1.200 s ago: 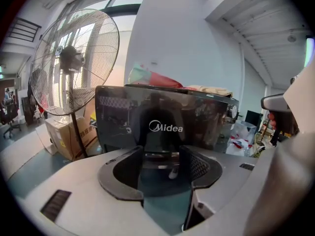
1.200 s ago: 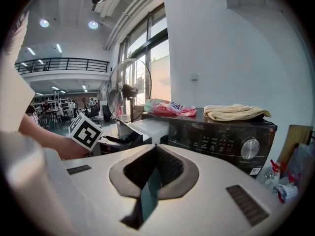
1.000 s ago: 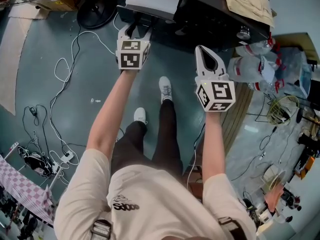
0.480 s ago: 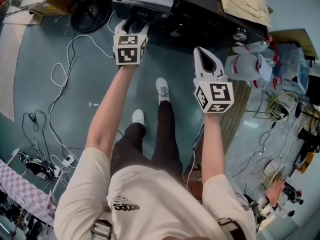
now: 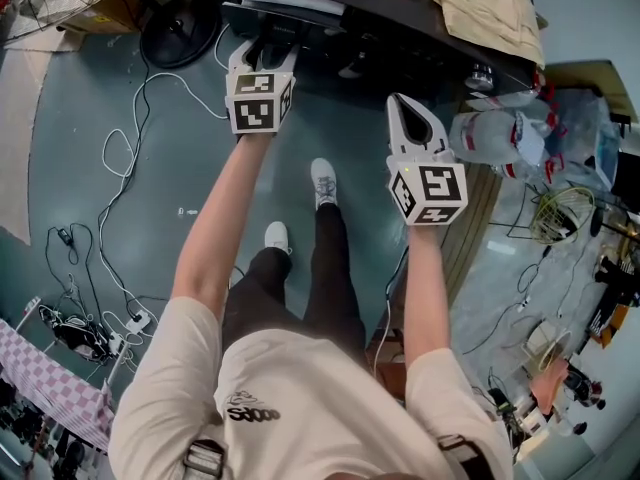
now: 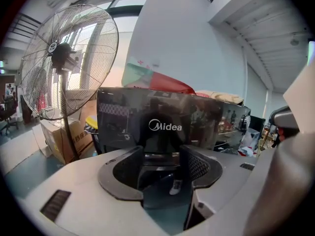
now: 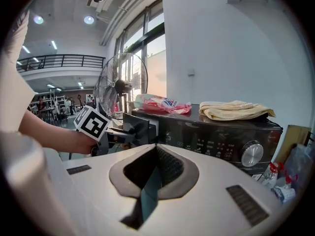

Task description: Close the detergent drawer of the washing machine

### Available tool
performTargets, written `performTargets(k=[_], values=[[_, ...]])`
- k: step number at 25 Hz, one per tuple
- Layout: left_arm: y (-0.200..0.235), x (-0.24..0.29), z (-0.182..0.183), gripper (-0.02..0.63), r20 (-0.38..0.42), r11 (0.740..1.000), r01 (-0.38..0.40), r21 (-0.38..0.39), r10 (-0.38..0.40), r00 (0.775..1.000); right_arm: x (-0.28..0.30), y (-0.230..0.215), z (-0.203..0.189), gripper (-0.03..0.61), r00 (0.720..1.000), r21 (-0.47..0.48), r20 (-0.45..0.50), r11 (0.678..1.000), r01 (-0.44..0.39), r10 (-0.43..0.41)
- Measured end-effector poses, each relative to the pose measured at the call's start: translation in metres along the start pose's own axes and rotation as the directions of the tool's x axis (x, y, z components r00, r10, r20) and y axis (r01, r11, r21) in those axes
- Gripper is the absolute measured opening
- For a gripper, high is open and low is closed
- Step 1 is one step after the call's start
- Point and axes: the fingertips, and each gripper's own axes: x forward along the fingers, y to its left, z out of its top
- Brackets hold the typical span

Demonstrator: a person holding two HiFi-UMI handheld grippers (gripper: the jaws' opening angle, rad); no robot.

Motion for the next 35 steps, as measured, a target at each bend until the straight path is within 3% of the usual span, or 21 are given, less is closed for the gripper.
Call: performTargets(k=[27, 35], values=[[0.009, 0.035, 0.018, 0.245, -0.052, 1.0, 0.012, 0.001, -0.012, 0.999, 0.039, -0.017, 0.015, -0.001, 1.0, 0.007, 0.002, 1.0, -0.007, 0.007], [0.01, 0.039, 0.019, 0.245, -0.012, 1.0, 0.004, 0.014, -0.003, 1.0, 0.051, -0.022, 0.017, 0.0, 1.0, 0.008, 0.005, 1.0, -0.014, 0.014]])
